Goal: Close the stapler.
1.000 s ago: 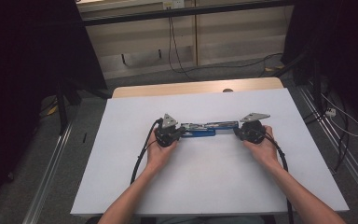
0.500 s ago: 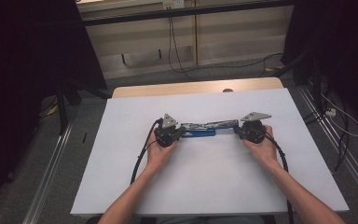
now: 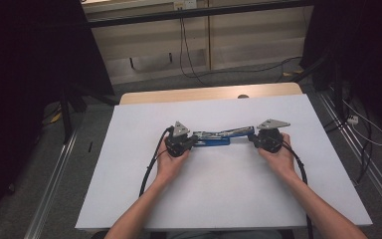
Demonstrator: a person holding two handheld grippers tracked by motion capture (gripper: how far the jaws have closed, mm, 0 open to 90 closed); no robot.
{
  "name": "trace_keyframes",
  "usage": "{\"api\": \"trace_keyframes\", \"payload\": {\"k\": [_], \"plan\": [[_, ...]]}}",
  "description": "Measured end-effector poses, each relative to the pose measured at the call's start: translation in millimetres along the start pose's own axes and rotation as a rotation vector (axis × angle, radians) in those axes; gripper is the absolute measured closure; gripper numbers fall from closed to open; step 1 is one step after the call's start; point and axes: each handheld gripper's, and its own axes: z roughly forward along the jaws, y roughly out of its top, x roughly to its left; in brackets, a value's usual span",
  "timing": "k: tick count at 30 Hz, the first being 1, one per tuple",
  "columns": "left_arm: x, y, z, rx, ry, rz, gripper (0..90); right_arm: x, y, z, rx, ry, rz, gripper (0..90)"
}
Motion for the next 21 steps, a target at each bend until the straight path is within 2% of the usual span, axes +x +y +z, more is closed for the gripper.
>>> {"api": "trace_keyframes", "payload": {"k": [14,21], "plan": [[-0.9,-0.1,-0.5,0.001,0.002,0.002,90.0,2.0,0.7,-0.5,-0.036,0.018,0.003,90.0],[0.0,0.0,-1.8,0.010,-0.004,-0.005,90.0,1.5,0.9,-4.4,-0.063,0.047,0.018,88.9]]}}
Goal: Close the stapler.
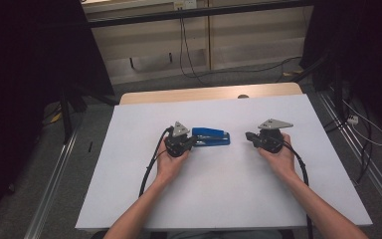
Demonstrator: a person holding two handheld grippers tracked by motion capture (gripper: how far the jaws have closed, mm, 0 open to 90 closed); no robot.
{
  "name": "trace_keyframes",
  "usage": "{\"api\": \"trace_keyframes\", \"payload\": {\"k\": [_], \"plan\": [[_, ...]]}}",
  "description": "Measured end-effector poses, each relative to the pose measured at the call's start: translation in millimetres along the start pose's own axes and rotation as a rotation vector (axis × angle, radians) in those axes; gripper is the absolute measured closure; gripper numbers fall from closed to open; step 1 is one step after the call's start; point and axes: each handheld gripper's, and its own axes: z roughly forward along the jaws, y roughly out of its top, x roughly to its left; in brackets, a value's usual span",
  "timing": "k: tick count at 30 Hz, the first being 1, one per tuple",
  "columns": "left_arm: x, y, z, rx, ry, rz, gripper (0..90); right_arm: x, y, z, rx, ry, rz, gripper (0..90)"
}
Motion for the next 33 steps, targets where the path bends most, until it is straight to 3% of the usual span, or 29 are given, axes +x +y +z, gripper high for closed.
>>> {"api": "trace_keyframes", "payload": {"k": [9,16,20,29,33], "plan": [[-1.7,-0.6,-3.8,-0.003,-0.015,0.003,82.9,-2.1,-1.0,-6.1,-0.023,0.019,0.018,77.1],[-3.4,0.0,-14.9,-0.034,-0.042,-0.011,73.0,-0.5,-0.1,-11.0,-0.046,0.015,0.034,51.5],[-3.0,-1.1,-20.5,-0.047,-0.033,-0.021,61.2,-1.0,0.1,-11.3,-0.053,0.010,0.051,36.2],[-3.4,-1.0,-30.9,-0.071,0.036,-0.020,19.9,2.8,2.3,-13.6,-0.066,0.005,0.078,8.8],[-3.1,0.7,-36.6,-0.090,0.050,-0.031,7.6,5.5,3.1,-16.1,-0.083,0.001,0.077,5.4]]}}
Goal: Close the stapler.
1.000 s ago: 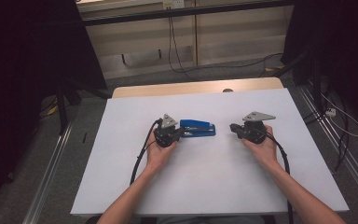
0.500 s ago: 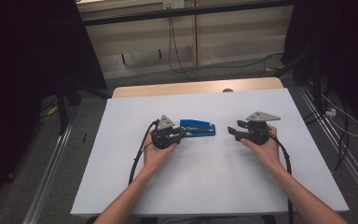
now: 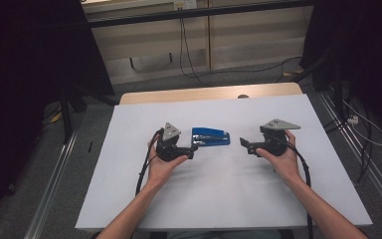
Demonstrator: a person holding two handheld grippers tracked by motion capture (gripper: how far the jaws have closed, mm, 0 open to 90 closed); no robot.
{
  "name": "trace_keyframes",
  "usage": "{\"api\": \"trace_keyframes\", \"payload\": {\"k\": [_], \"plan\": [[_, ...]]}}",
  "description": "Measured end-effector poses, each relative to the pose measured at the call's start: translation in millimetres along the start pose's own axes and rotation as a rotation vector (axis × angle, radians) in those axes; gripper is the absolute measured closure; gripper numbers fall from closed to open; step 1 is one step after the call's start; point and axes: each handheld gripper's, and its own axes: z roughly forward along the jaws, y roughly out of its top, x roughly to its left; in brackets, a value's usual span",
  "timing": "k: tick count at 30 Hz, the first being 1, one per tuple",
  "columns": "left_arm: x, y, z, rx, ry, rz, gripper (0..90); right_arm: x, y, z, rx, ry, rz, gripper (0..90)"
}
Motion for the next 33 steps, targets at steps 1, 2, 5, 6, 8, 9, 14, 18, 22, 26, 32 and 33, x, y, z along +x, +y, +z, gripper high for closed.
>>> {"api": "trace_keyframes", "payload": {"k": [1,2,5,6,8,9,14,18,22,26,32,33], "plan": [[0.1,0.2,-1.0,-0.005,-0.008,-0.009,5.1,0.5,0.0,-0.4,-0.003,0.000,-0.003,3.8],[0.2,0.1,-2.6,-0.010,-0.019,-0.020,4.9,1.1,-0.1,-0.8,-0.005,0.000,-0.008,3.1],[-0.5,-0.9,-6.5,-0.022,-0.020,-0.012,4.0,2.3,0.2,-2.9,-0.017,-0.004,-0.017,3.9],[-1.3,-1.6,-8.3,-0.023,-0.024,-0.011,4.0,2.8,0.5,-3.9,-0.019,-0.005,-0.019,4.1],[-2.3,-2.4,-11.0,-0.027,-0.035,-0.012,4.0,3.8,1.1,-7.0,-0.027,-0.009,-0.018,4.4],[-2.7,-3.2,-13.1,-0.028,-0.043,-0.014,4.0,4.3,1.5,-8.5,-0.030,-0.006,-0.012,4.6],[-3.9,-5.9,-23.8,-0.044,-0.033,-0.011,3.9,5.3,1.9,-15.7,-0.053,-0.002,0.001,4.5],[-2.2,-10.3,-33.4,-0.060,-0.028,-0.009,4.0,7.7,1.3,-19.2,-0.057,-0.006,0.003,4.4],[-0.3,-13.8,-43.5,-0.067,-0.001,-0.026,4.1,11.8,0.1,-22.4,-0.057,-0.027,-0.014,4.8],[1.1,-17.6,-56.4,-0.088,0.011,-0.038,4.1,15.5,-2.9,-29.3,-0.063,-0.042,-0.018,5.1],[6.5,-27.3,-70.8,-0.098,0.059,-0.044,4.1,17.3,-7.7,-40.0,-0.072,-0.056,-0.014,5.1],[6.8,-28.7,-72.4,-0.103,0.064,-0.050,4.1,17.2,-8.2,-41.3,-0.073,-0.059,-0.016,5.1]]}}
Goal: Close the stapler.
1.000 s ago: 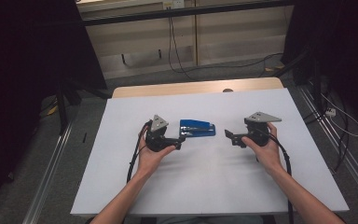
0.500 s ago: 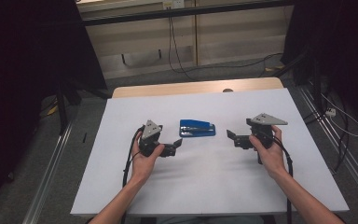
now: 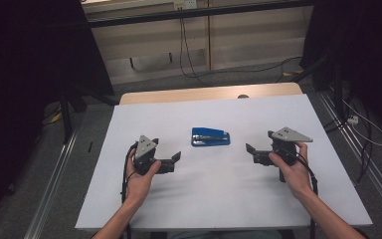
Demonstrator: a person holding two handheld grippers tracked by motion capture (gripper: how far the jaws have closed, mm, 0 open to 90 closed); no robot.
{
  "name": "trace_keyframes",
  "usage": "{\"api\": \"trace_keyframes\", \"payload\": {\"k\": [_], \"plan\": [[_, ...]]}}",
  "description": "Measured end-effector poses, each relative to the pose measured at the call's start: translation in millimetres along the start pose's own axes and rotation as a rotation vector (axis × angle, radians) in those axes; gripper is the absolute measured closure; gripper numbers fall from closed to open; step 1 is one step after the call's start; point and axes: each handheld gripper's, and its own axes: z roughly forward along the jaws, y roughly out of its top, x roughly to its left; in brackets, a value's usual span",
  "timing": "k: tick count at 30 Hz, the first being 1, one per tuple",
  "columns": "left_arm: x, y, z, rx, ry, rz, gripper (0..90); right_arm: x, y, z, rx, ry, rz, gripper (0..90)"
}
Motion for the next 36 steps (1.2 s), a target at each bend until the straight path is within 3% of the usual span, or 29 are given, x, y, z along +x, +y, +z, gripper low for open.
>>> {"api": "trace_keyframes", "payload": {"k": [18,27,36], "plan": [[5.4,-17.8,-40.8,-0.008,0.043,0.010,4.1,-11.5,-13.5,-34.9,-0.025,-0.095,0.010,5.1],[8.6,-27.7,-56.9,-0.004,0.075,0.003,3.9,-14.5,-21.5,-52.7,-0.020,-0.118,0.006,5.2],[5.2,-34.1,-67.7,0.004,0.070,-0.005,3.9,-13.2,-33.5,-64.5,-0.011,-0.128,-0.001,5.5]]}}
